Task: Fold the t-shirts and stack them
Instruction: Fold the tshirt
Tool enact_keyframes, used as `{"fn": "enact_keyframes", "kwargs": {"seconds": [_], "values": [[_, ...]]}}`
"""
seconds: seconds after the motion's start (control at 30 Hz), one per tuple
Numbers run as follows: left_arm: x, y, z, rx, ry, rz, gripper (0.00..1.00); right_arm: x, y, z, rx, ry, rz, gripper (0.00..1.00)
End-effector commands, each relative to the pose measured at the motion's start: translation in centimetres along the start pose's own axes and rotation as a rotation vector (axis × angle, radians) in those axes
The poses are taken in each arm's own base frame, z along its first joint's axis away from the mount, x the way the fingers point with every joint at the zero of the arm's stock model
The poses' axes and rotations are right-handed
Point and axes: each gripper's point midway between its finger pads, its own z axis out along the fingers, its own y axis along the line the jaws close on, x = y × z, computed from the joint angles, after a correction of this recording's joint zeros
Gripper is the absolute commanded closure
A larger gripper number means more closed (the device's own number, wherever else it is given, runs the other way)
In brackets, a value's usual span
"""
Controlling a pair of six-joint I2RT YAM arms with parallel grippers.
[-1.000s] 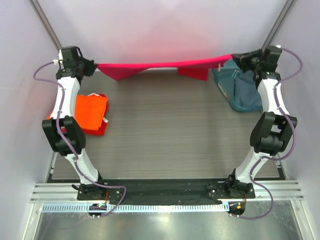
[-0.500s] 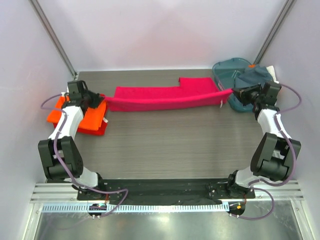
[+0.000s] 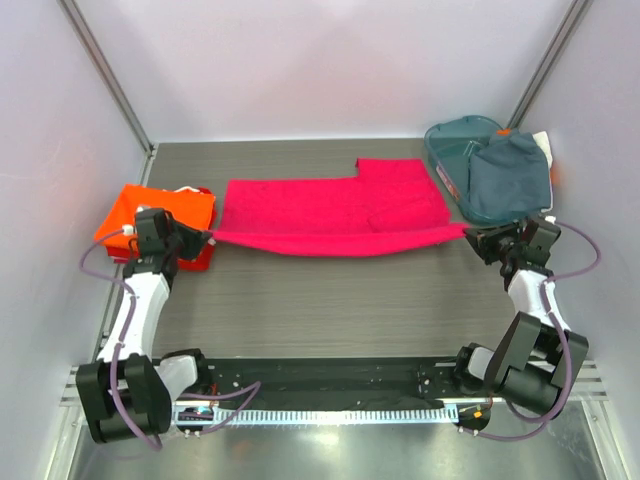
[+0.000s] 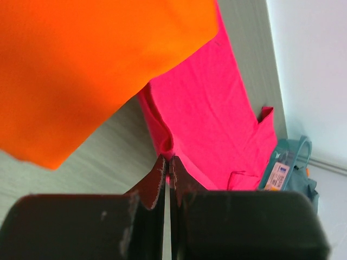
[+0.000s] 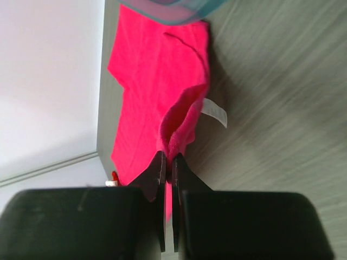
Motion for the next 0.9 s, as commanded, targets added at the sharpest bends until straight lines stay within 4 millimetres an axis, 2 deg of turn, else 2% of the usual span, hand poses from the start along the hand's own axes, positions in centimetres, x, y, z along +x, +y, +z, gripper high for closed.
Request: {"fn": "enact_keyframes", "kwargs": {"seconds": [0.0,0.07,0.27,0.33,0.63,0.73,0.87], "values": [[0.9,0.7,-0.9,0.029,0.012,0.014,1.00,-0.4,-1.0,-1.3,-0.008,-0.027,-0.053,0.99],[1.7,1.9,-1.3,0.017,0.016,0.014,1.00,0.4,-2.3,-1.8,0.014,-0.013,-0.059,0.99],[3.3,4.6,-2.8,-0.016,0.015,0.018,1.00,2.1,-4.5,-2.9,0.054,-0.005,-0.066,0.99],[4.2,6.3,-3.0,-0.055,0.025,0.009,1.00,2.6,-5.4,-3.2,0.085,-0.002,-0.064,0.99],[7.4,12.5,-4.2,-0.184,0.033,-0.052,1.00,3.0,-9.9,-6.3,0.322,-0.098,-0.072,0.99],[7.8,13.6,-4.6,-0.215,0.021,-0.063,1.00,2.9,-10.7,-7.2,0.365,-0.137,-0.082,0.97],[7.7,14.1,-4.8,-0.226,-0.004,-0.100,0.99,2.9,-12.5,-8.0,0.454,-0.163,-0.073,0.94]]}}
